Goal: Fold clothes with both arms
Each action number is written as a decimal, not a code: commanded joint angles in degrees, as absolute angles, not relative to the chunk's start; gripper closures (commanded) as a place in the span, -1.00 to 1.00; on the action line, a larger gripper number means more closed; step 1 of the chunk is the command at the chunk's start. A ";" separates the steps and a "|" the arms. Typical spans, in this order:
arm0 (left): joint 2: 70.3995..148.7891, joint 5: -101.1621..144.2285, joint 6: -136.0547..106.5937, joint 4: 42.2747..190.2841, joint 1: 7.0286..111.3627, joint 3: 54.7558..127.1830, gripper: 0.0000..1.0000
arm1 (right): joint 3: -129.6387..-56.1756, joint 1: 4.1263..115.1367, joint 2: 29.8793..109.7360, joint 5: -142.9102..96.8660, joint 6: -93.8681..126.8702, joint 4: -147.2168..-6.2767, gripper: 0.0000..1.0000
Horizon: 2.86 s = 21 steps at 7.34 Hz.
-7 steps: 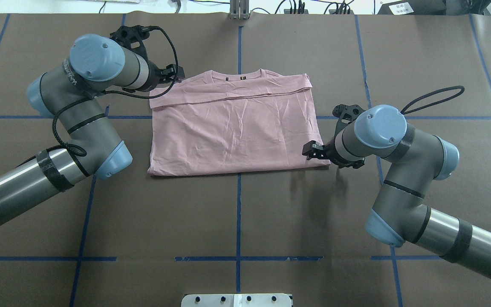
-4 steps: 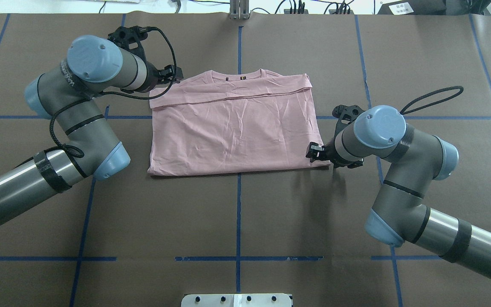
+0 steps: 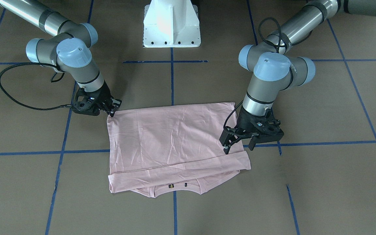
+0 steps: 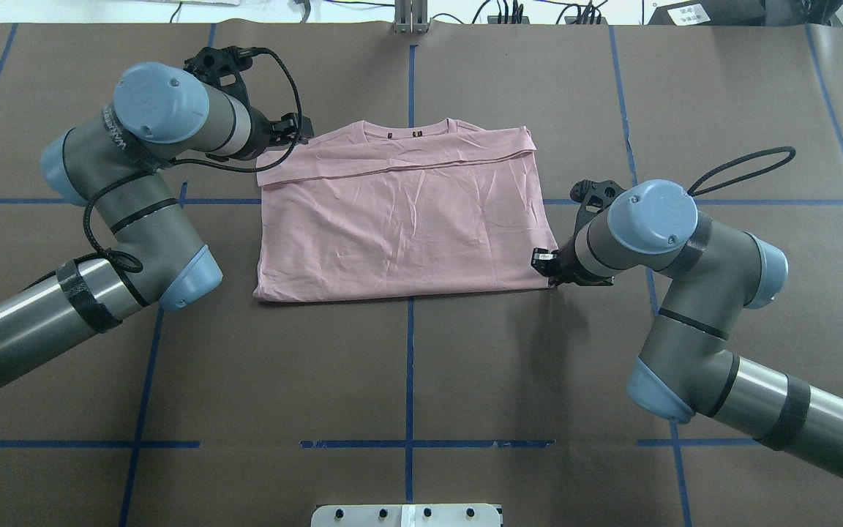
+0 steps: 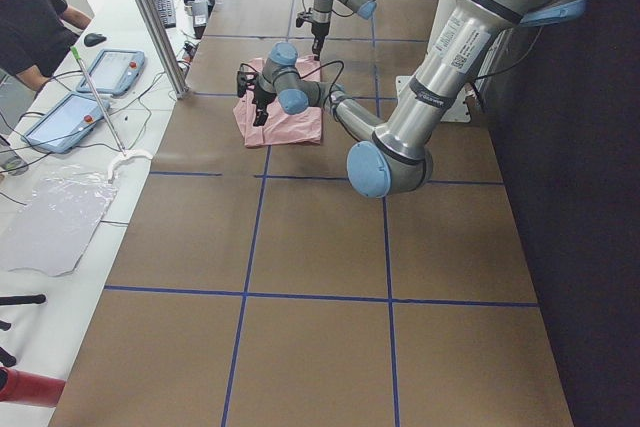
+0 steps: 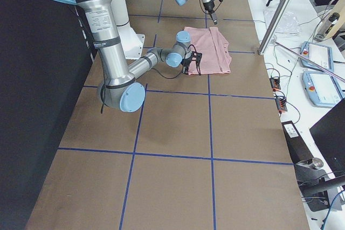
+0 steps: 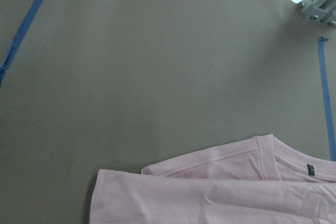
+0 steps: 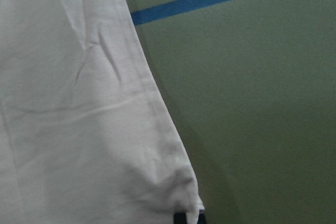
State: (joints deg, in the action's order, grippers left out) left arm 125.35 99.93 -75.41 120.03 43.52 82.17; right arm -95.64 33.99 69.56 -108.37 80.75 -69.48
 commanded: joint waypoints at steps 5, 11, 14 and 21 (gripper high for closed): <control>123.85 100.11 -75.50 119.27 42.98 86.38 -1.00 | -115.15 30.35 88.97 -113.82 79.89 -70.31 1.00; 122.43 99.93 -75.85 117.33 39.91 89.91 -1.00 | -123.65 9.96 97.65 -119.62 88.92 -69.79 -0.14; 122.61 100.80 -76.20 108.53 36.33 95.50 -1.00 | -128.48 13.94 96.95 -116.91 92.11 -69.52 -1.00; 125.51 97.47 -95.19 94.66 21.53 98.17 -0.96 | -127.71 28.56 90.26 -116.46 91.49 -69.61 -1.00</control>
State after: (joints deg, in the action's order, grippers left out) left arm 125.08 97.85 -94.88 95.91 21.88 98.34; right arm -127.75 28.19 90.43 -116.48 91.50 -69.60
